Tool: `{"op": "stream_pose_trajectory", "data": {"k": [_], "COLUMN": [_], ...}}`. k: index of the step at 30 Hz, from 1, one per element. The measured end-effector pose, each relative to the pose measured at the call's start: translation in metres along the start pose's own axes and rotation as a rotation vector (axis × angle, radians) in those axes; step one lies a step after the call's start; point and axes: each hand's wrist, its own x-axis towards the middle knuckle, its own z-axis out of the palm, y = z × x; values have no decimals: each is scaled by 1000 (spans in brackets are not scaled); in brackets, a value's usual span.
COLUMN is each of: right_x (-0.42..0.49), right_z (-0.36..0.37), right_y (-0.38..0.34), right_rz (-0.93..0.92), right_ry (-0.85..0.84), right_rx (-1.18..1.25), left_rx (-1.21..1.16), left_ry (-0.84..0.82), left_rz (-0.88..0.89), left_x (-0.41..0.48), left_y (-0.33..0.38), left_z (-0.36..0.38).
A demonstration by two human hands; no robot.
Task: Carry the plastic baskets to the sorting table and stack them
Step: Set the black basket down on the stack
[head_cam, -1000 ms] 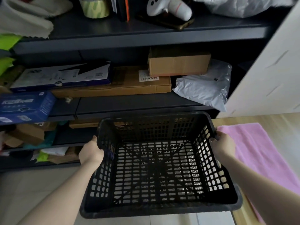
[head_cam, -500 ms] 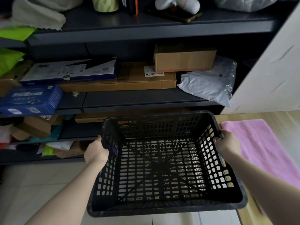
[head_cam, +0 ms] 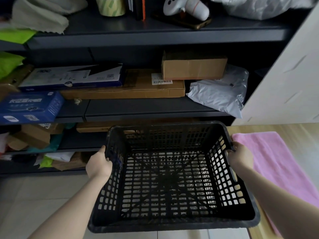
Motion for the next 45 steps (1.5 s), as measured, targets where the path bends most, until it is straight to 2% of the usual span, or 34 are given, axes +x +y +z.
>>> {"op": "stream_pose_trajectory", "data": {"k": [5,13,22,28,32,37,40,45], "right_x": [0,-8,-34,-70,-110,-184,-246,-374], "right_z": [2,-21,-105,-166,-191,-194,-183,-140], "right_y": [1,-29,-135,-204,-255,-339,-394,-469], "right_rz": [-51,-126,-324,-473,-591,-811,-928,-1106], "right_ry": [21,-58,14,72,71,47,-5,-171], "right_rx": [-52,-153,33,166,204,267,292,305], "left_rx": [52,120,-25,-107,-136,-174,-172,-190], "left_ry": [21,-96,44,205,273,389,474,591], "left_rz": [-12,5,128,176,130,23,-70,-321], "left_x": [3,9,0,-24,-36,-57,-81,-153], "left_y": [1,29,103,98,62,-22,-93,-246], "left_z": [6,-28,-155,-252,-317,-398,-442,-498]}}
